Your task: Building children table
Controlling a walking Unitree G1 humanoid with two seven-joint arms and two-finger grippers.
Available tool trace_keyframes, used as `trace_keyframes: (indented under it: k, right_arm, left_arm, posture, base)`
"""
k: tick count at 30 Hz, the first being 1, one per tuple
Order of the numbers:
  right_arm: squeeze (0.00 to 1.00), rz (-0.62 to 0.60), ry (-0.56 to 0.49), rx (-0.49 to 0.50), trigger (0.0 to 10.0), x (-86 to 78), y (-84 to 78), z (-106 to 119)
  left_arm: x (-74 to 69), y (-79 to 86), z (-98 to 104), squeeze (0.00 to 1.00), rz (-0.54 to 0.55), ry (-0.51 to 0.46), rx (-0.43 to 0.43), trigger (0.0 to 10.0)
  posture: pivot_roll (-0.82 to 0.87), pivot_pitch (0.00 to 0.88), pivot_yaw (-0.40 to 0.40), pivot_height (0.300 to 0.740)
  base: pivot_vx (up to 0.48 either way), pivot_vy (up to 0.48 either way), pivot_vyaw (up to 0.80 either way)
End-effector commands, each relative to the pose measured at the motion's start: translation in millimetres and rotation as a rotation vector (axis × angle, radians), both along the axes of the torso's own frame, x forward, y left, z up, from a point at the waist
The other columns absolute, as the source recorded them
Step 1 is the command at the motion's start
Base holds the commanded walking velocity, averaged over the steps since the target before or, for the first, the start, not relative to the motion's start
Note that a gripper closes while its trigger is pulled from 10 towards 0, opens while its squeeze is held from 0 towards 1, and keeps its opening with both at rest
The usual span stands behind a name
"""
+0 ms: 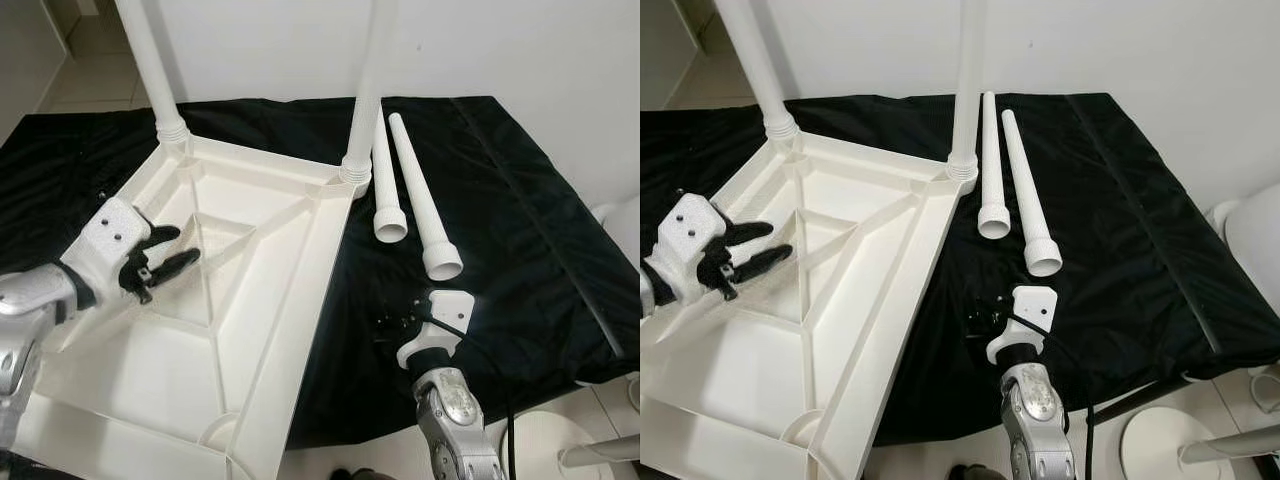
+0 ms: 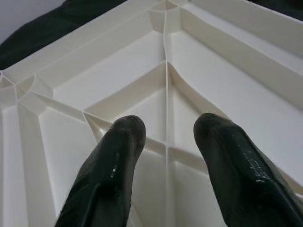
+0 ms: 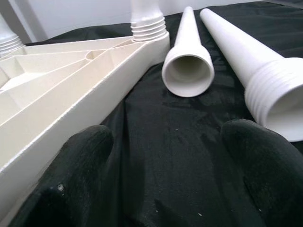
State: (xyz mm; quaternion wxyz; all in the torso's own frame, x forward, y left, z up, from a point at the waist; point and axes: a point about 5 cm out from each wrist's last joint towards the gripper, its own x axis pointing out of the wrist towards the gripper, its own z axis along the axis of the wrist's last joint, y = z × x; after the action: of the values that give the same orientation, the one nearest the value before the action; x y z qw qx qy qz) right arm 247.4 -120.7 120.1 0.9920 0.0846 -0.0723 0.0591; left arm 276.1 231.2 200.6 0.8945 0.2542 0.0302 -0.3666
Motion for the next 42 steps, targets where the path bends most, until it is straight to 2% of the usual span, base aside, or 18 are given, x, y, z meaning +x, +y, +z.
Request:
trace_keyframes:
  k: [1,2,3,6,7,8,10,17,19,25,35,36,42]
  right_arm:
    - [0.0,-0.001,0.022,-0.005,10.0,-1.8,-1.6,-5]
    - [0.0,0.003,0.022,-0.008,10.0,-1.7,-2.0,-5]
    - [0.0,0.006,0.022,-0.01,10.0,-1.5,-2.4,-5]
    - [0.0,0.012,0.022,-0.015,10.0,-1.0,-2.6,-5]
    - [0.0,0.015,0.022,-0.017,10.0,-0.8,-2.3,-5]
    - [0.0,0.017,0.022,-0.018,10.0,-0.7,-2.2,-5]
    - [0.0,0.019,0.022,-0.019,10.0,-0.5,-2.3,-5]
    - [0.0,0.022,0.024,-0.025,10.0,-1.2,-2.7,-6]
    - [0.0,0.027,0.029,-0.027,10.0,-2.2,-2.9,-8]
    - [0.0,0.034,0.03,-0.03,10.0,-2.1,-2.2,-9]
    - [0.0,0.045,0.032,-0.035,10.0,-3.6,-0.7,-10]
    - [0.0,0.044,0.034,-0.038,10.0,-4.1,-1.8,-10]
    - [0.0,0.047,0.035,-0.042,10.0,-5.3,-2.4,-10]
  left_arm:
    - [-7.5,-5.1,-3,0.0,-0.153,0.07,0.04,10.0]
    - [-9.8,-4.1,-7,1.0,-0.165,0.092,0.044,10.0]
    - [-13.4,-3.3,-12,1.0,-0.185,0.13,0.052,10.0]
    - [-17.4,-2.4,-18,1.0,-0.191,0.148,0.096,10.0]
    - [-19.8,-2.1,-22,0.26,-0.201,0.164,0.115,10.0]
    - [-22.2,-1.2,-25,0.0,-0.205,0.194,0.12,10.0]
    - [-25.4,0.1,-29,0.0,-0.214,0.238,0.122,10.0]
    - [-32.3,6.7,-34,0.0,-0.233,0.293,0.135,10.0]
    - [-38.6,11.1,-33,0.0,-0.247,0.343,0.123,10.0]
    - [-44.0,11.0,-30,0.0,-0.265,0.357,0.085,10.0]
    - [-56.2,7.3,-36,0.0,-0.308,0.387,0.101,10.0]
    - [-59.0,6.6,-42,0.0,-0.315,0.411,0.121,10.0]
    - [-59.9,3.9,-47,0.0,-0.32,0.421,0.136,10.0]
  posture:
    - [0.03,0.127,-0.017,0.74]
    - [0.04,0.125,-0.02,0.74]
    - [0.04,0.121,-0.023,0.74]
    - [0.04,0.119,-0.024,0.74]
    - [0.04,0.117,-0.026,0.74]
    - [0.03,0.113,-0.026,0.74]
    - [0.03,0.112,-0.027,0.74]
    - [0.03,0.103,-0.029,0.74]
    - [0.04,0.098,-0.031,0.74]
    - [0.04,0.095,-0.033,0.74]
    - [0.04,0.094,-0.037,0.74]
    - [0.04,0.096,-0.039,0.74]
    - [0.03,0.096,-0.038,0.74]
  base:
    - [0.0,0.0,0.0]
    - [0.0,0.0,0.0]
    - [0.0,0.0,0.0]
    - [0.0,0.0,0.0]
    - [0.0,0.0,0.0]
    - [0.0,0.0,0.0]
    - [0.0,0.0,0.0]
    - [0.0,0.0,0.0]
    - [0.0,0.0,0.0]
    - [0.0,0.0,0.0]
    - [0.0,0.0,0.0]
    - [0.0,0.0,0.0]
    - [0.0,0.0,0.0]
